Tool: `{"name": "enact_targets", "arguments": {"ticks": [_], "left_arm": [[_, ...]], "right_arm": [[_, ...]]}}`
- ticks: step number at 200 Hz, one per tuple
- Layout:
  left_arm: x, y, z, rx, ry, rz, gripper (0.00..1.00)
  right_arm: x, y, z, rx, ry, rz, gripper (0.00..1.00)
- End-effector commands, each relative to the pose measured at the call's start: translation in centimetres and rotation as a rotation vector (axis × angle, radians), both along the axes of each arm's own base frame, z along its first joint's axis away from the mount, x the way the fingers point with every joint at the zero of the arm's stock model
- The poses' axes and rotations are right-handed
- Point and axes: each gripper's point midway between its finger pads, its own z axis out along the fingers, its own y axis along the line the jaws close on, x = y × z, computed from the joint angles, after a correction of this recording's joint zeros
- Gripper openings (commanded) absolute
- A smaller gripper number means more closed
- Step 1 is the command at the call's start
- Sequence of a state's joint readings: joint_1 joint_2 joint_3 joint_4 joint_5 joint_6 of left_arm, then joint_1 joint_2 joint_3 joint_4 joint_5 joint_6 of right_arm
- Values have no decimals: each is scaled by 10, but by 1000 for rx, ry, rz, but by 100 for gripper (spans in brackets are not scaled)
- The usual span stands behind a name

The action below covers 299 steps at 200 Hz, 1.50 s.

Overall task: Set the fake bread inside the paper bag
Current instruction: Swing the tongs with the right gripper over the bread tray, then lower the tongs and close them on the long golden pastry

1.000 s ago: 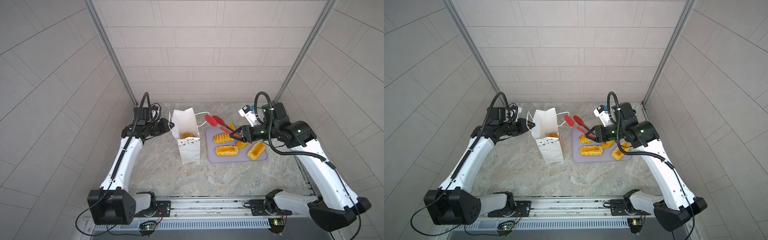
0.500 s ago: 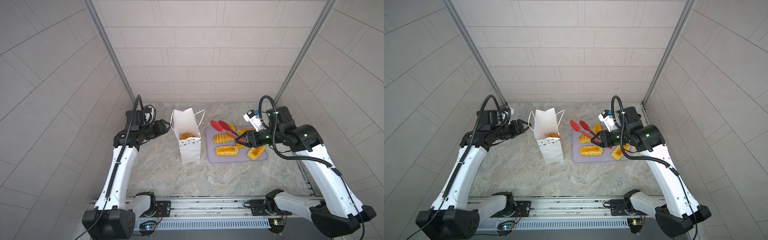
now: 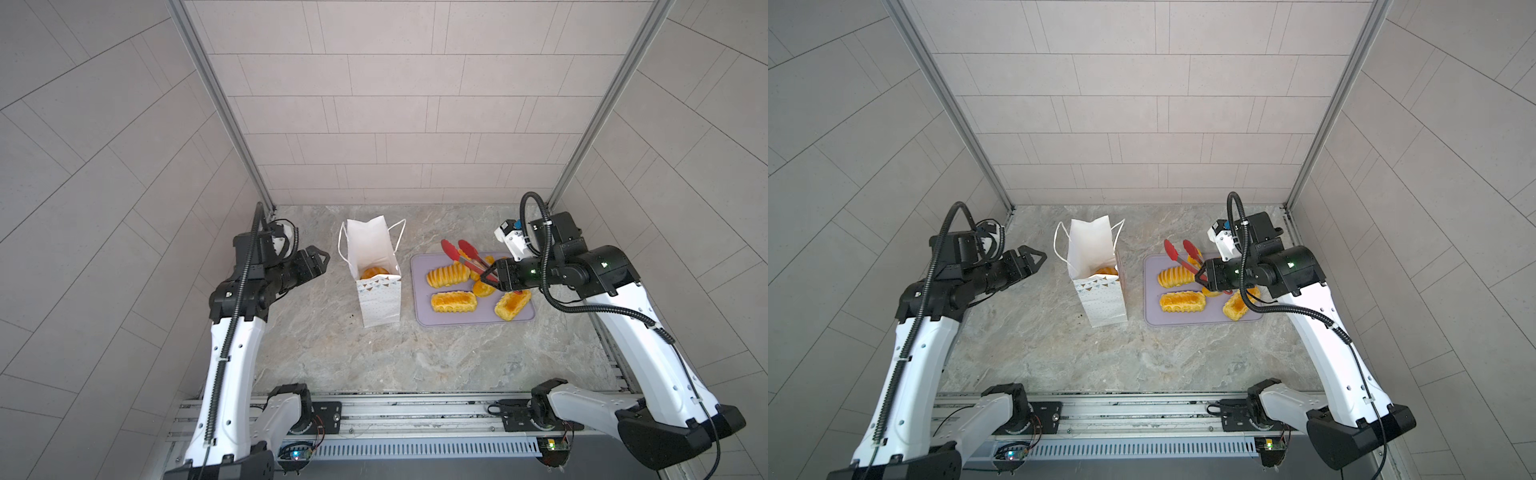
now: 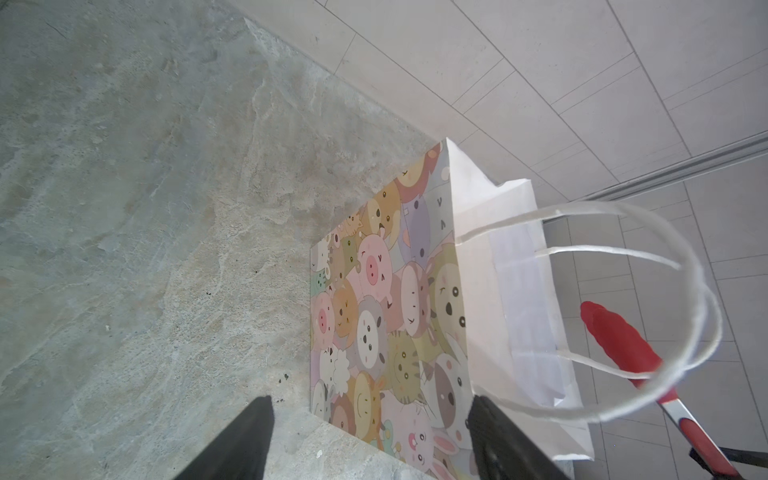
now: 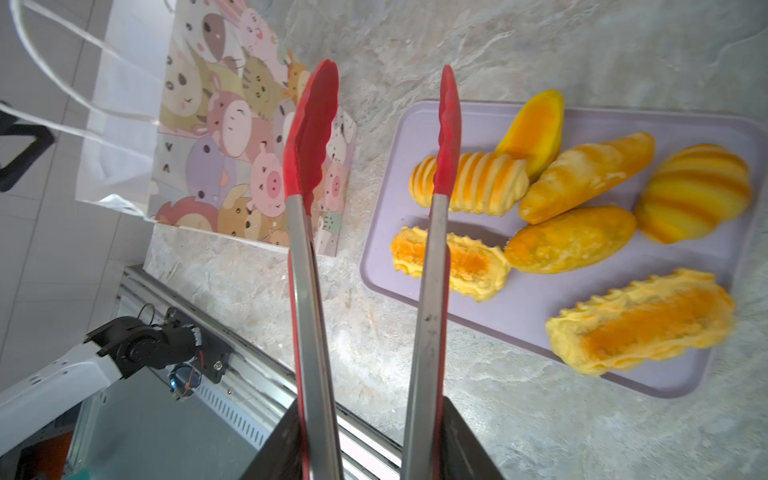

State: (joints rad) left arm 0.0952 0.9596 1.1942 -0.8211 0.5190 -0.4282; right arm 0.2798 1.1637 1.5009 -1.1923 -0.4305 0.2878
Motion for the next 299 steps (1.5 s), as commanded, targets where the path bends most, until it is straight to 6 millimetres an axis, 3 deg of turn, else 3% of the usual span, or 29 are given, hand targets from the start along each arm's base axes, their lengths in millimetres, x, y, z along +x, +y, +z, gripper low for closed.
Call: {"name": "enact_targets", "arguments": {"ticks": [1,28,58,106,195,244,299], "left_arm": [[-12,-11,31,-25,-101,-60,83],[-22,-28,48,-57,-166,-151,85],[-26,-44,43,13,-174,-226,85],[-14,-60,11,223,-68,-261,84],[18,-67,-18,219,12,-224,69],[33,-72,-37,211,56,-222,41],[41,-70,-39,225,47,-208,7]], "right_arm": [[3,-26,-8,-107,-21,-76,47],[3,-50,-19,-181,-18,-162,47],[5,-69,-36,-195,2,-240,47],[25,-79,-60,-136,35,-341,47],[60,-84,-93,-87,86,-423,47],[75,-84,-105,-81,106,-439,48],[85,-82,-123,-66,152,-458,48]]}}
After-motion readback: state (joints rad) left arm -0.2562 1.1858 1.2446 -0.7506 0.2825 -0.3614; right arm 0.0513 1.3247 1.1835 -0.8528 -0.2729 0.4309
